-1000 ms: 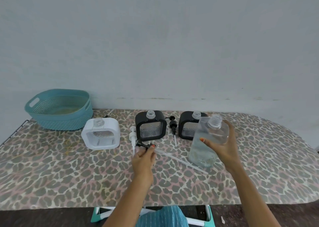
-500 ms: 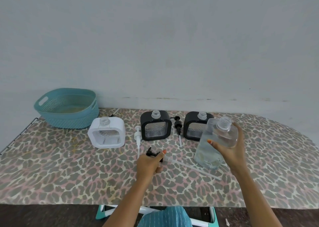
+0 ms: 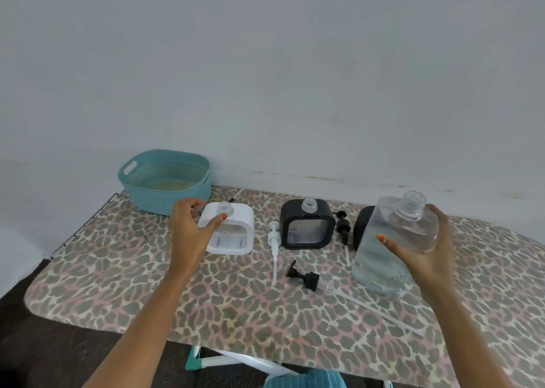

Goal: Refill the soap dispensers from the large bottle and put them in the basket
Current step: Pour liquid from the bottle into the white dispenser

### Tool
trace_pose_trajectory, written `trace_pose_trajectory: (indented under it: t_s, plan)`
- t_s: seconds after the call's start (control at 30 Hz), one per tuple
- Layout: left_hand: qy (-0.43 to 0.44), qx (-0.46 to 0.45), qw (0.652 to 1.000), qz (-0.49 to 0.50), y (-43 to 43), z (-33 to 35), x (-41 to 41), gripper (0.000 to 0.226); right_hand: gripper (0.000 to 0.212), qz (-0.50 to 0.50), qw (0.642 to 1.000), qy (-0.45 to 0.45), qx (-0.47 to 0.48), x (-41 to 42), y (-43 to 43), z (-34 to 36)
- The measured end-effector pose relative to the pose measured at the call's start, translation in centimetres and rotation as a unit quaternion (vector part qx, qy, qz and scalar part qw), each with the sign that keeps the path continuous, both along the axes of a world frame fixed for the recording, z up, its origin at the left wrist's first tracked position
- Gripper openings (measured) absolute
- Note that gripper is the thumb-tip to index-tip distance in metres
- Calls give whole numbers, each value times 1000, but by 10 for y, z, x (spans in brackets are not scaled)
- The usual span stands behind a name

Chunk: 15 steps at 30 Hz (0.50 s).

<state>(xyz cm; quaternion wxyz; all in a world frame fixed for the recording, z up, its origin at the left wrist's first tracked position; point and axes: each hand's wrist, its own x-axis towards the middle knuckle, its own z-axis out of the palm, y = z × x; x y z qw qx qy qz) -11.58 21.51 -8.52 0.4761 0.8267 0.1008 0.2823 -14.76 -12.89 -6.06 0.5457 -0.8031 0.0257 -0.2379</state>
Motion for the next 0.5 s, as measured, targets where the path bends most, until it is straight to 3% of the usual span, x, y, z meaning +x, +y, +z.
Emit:
trace_pose_trajectory:
  t_s: [0.1,0.23,0.37,0.5]
  plan:
    - [68,10,996,-47,21,-16,17,72,105,33,999,0,11,5,17,3]
    - [158,-75,970,-170,34,-26,27,93,82,74,997,-9,9,11,44,5]
    - [195,-111,948,-226,39,-32,33,77,82,97,995,8,-14,20,65,0]
    - [190,-124,951,-209,39,-32,34,57,100,113,993,23,-27,22,85,-2]
